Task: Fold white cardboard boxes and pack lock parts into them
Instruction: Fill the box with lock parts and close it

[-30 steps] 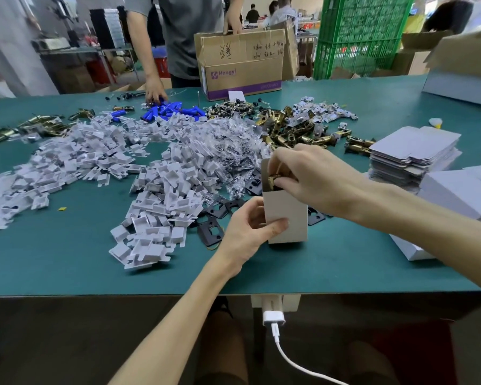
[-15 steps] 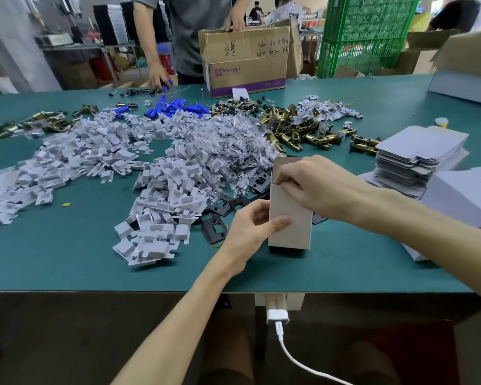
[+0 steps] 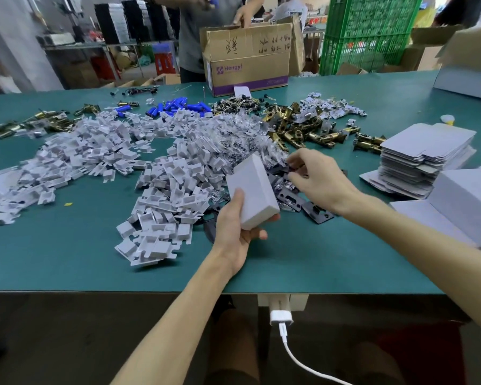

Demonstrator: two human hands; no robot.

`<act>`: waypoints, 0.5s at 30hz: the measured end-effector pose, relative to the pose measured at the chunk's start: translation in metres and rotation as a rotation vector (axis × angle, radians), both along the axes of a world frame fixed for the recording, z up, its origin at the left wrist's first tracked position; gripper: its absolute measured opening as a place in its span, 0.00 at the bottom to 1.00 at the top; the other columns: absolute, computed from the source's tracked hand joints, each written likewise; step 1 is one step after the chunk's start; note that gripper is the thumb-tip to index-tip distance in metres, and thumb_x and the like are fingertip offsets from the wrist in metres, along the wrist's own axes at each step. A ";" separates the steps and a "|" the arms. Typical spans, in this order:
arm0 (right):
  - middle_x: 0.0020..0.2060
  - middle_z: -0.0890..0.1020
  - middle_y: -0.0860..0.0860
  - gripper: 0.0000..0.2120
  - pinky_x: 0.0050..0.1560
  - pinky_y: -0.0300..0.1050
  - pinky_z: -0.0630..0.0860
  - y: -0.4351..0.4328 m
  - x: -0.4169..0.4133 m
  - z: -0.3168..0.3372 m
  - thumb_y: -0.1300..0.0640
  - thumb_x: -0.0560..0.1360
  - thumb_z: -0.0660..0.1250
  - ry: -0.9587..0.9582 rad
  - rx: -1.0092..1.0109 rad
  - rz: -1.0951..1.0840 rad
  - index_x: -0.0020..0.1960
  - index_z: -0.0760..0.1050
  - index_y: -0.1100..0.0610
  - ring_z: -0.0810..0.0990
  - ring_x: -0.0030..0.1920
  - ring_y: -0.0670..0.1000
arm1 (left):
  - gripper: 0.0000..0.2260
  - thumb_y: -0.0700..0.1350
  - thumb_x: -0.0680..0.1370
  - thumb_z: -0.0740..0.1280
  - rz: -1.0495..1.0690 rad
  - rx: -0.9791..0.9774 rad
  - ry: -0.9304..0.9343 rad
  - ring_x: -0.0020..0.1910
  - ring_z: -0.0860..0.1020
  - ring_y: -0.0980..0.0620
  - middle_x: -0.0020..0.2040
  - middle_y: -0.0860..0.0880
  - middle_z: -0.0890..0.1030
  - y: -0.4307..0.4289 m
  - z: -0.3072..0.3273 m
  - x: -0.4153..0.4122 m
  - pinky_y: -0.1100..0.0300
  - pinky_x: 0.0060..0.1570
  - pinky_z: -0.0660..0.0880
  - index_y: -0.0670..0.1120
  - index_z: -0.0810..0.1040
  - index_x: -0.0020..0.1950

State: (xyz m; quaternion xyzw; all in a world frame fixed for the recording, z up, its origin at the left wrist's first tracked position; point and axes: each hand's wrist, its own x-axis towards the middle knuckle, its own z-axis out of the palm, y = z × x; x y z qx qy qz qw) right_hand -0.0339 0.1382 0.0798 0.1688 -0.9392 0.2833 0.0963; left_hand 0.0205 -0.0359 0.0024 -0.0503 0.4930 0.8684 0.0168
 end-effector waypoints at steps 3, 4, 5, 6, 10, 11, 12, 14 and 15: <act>0.57 0.80 0.56 0.13 0.61 0.49 0.75 -0.007 -0.005 -0.015 0.63 0.80 0.64 -0.046 -0.021 -0.026 0.63 0.77 0.59 0.79 0.57 0.55 | 0.20 0.54 0.85 0.63 -0.009 -0.093 0.034 0.42 0.85 0.46 0.50 0.42 0.84 0.003 -0.001 -0.001 0.59 0.24 0.74 0.40 0.74 0.68; 0.58 0.81 0.56 0.13 0.62 0.49 0.75 -0.011 -0.007 -0.018 0.63 0.80 0.64 -0.062 -0.028 -0.031 0.64 0.77 0.60 0.79 0.58 0.55 | 0.20 0.53 0.85 0.64 -0.006 -0.113 0.035 0.42 0.84 0.48 0.51 0.43 0.83 0.003 -0.002 -0.002 0.58 0.26 0.76 0.39 0.73 0.69; 0.59 0.81 0.56 0.13 0.62 0.49 0.75 -0.015 -0.009 -0.021 0.63 0.80 0.64 -0.077 -0.044 -0.035 0.64 0.77 0.60 0.79 0.59 0.55 | 0.20 0.53 0.84 0.65 -0.001 -0.123 0.032 0.43 0.84 0.49 0.52 0.43 0.83 0.004 -0.001 -0.001 0.57 0.28 0.77 0.40 0.73 0.70; 0.59 0.81 0.56 0.13 0.63 0.49 0.75 -0.019 -0.010 -0.023 0.64 0.80 0.64 -0.085 -0.078 -0.042 0.64 0.77 0.61 0.79 0.59 0.55 | 0.20 0.52 0.84 0.65 0.004 -0.131 0.030 0.43 0.83 0.50 0.52 0.44 0.82 0.004 0.000 -0.002 0.57 0.29 0.78 0.40 0.73 0.70; 0.58 0.79 0.55 0.12 0.60 0.43 0.74 -0.044 -0.011 -0.013 0.64 0.82 0.61 0.067 -0.371 -0.117 0.64 0.75 0.62 0.77 0.57 0.52 | 0.19 0.47 0.84 0.67 0.019 -0.175 0.035 0.46 0.83 0.50 0.55 0.44 0.82 0.005 0.000 -0.002 0.58 0.33 0.79 0.38 0.70 0.70; 0.57 0.77 0.54 0.11 0.60 0.42 0.73 -0.052 -0.007 -0.008 0.64 0.83 0.60 0.169 -0.390 -0.100 0.64 0.74 0.62 0.76 0.57 0.51 | 0.19 0.45 0.83 0.68 0.010 -0.196 0.040 0.48 0.83 0.50 0.58 0.43 0.82 0.005 -0.002 -0.002 0.58 0.36 0.80 0.38 0.68 0.71; 0.56 0.77 0.53 0.10 0.60 0.41 0.73 -0.061 -0.003 -0.003 0.64 0.83 0.60 0.262 -0.369 -0.057 0.63 0.75 0.62 0.75 0.57 0.51 | 0.20 0.42 0.83 0.69 -0.004 -0.217 0.053 0.51 0.83 0.48 0.60 0.42 0.82 0.004 -0.004 -0.003 0.57 0.39 0.82 0.38 0.68 0.71; 0.53 0.79 0.52 0.08 0.59 0.41 0.70 -0.081 0.005 0.003 0.61 0.83 0.62 0.352 -0.222 0.080 0.60 0.77 0.61 0.75 0.56 0.51 | 0.19 0.39 0.82 0.70 -0.029 -0.266 0.097 0.54 0.83 0.45 0.64 0.40 0.81 0.004 -0.006 -0.005 0.53 0.45 0.83 0.39 0.69 0.71; 0.53 0.80 0.52 0.08 0.57 0.41 0.68 -0.091 0.010 0.003 0.58 0.83 0.64 0.347 -0.114 0.149 0.58 0.78 0.60 0.75 0.55 0.52 | 0.20 0.39 0.81 0.71 -0.042 -0.297 0.118 0.57 0.82 0.44 0.64 0.40 0.81 0.003 -0.006 -0.006 0.51 0.49 0.83 0.41 0.71 0.71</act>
